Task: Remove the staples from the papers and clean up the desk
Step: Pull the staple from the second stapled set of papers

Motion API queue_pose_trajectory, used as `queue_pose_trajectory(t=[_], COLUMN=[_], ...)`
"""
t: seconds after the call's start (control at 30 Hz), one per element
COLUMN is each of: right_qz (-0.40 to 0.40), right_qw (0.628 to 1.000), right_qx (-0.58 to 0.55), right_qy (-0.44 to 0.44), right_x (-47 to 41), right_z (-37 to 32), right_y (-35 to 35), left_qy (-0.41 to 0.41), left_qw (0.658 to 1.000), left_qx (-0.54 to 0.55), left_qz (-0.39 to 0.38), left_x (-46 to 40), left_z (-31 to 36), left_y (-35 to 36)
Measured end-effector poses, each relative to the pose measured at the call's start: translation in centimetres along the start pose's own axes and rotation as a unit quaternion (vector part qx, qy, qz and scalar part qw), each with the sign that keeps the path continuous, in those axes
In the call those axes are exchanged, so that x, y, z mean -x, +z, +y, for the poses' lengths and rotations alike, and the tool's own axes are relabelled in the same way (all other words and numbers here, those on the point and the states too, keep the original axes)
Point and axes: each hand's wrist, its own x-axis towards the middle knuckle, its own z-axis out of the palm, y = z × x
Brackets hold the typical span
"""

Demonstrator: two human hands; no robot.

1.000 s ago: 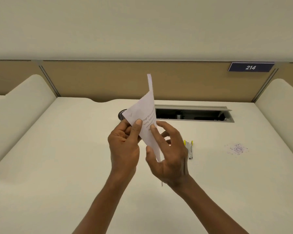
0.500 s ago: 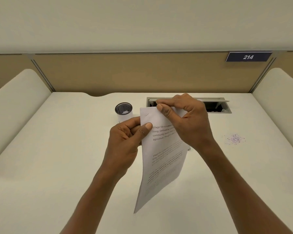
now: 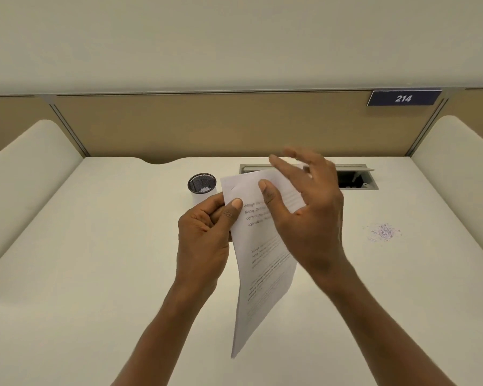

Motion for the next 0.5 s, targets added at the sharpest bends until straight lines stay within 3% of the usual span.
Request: queue_pose_trajectory(t=[0.07,0.2,0.37,0.43,0.5], right_qz=[-0.022,-0.147,-0.111,-0.084,-0.089], right_qw=[0.999,0.961,0.966,0.972,0.962], right_qx=[-0.015,-0.183,-0.197,-0.192,-0.220], right_qy=[0.040,0.146,0.122,0.104,0.132], right_x=[1.3,2.8,2.1,1.6,0.8], right_z=[-0.9,-2.2,-1.5,-1.4,-1.6], right_y=[0.2,0.8,0.7,0.2,-0.7], left_qy=[0.013,0.030,0.005,0.045,0.131], left_qw=[0.999,0.999,0.997,0.998,0.989], left_qx=[-0.003,0.007,0.072,0.045,-0.045], left_qz=[0.029,0.027,-0.020,-0.018,0.046], left_x=[-0.2,0.2,0.7,1.1,0.7], left_z=[-0.1,0.6,2.0,2.8,3.0], left_y=[0.3,1.4,1.3,1.3,0.7])
